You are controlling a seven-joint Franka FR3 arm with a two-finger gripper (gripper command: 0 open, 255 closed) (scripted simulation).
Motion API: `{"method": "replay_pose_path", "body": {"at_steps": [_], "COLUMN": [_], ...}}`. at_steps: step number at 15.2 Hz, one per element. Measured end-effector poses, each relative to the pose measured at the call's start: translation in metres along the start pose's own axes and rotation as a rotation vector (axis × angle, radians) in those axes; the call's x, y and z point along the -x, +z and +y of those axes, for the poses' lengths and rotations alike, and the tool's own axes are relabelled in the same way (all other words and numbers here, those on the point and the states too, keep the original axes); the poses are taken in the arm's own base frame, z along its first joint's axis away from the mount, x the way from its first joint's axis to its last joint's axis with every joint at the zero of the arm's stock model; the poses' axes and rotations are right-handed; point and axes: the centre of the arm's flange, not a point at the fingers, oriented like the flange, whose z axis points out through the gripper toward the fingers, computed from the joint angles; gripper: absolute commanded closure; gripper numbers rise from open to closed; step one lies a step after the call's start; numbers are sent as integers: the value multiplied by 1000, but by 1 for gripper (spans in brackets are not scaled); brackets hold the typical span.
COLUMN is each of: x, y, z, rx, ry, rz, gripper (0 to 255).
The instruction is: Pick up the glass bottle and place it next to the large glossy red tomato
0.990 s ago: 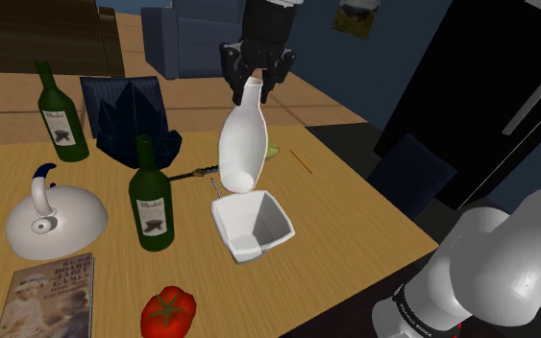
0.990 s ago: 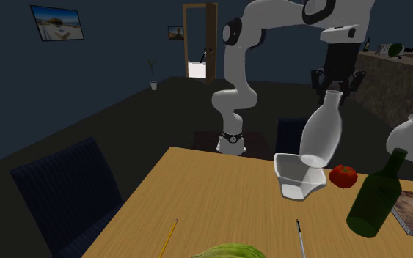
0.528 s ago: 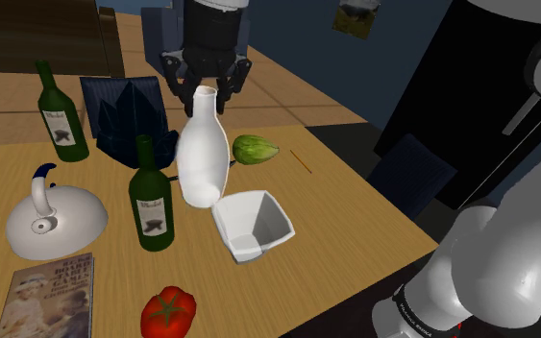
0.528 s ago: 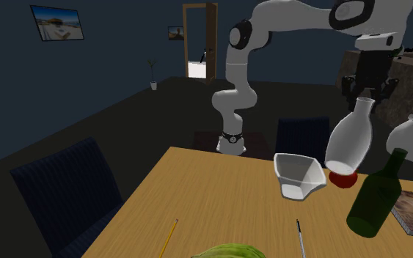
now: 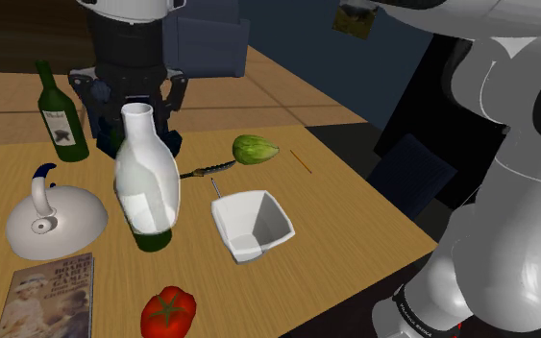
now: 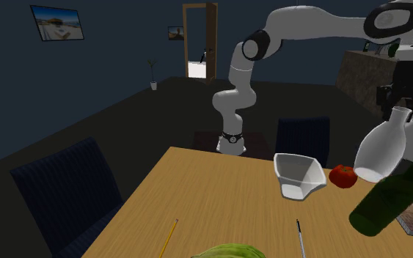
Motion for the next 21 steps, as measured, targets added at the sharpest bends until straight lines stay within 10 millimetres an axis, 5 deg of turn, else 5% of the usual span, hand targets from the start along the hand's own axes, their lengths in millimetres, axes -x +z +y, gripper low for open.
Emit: {"method": "replay_pose_path", "body": {"at_steps": [5,7,21], "x": [2,4,15], "y": [12,22,93], "z": [-62,-73,-76], "rx": [-1,0,0], "ry": [0,1,2], "rz": [0,0,0], "gripper": [255,255,255]}}
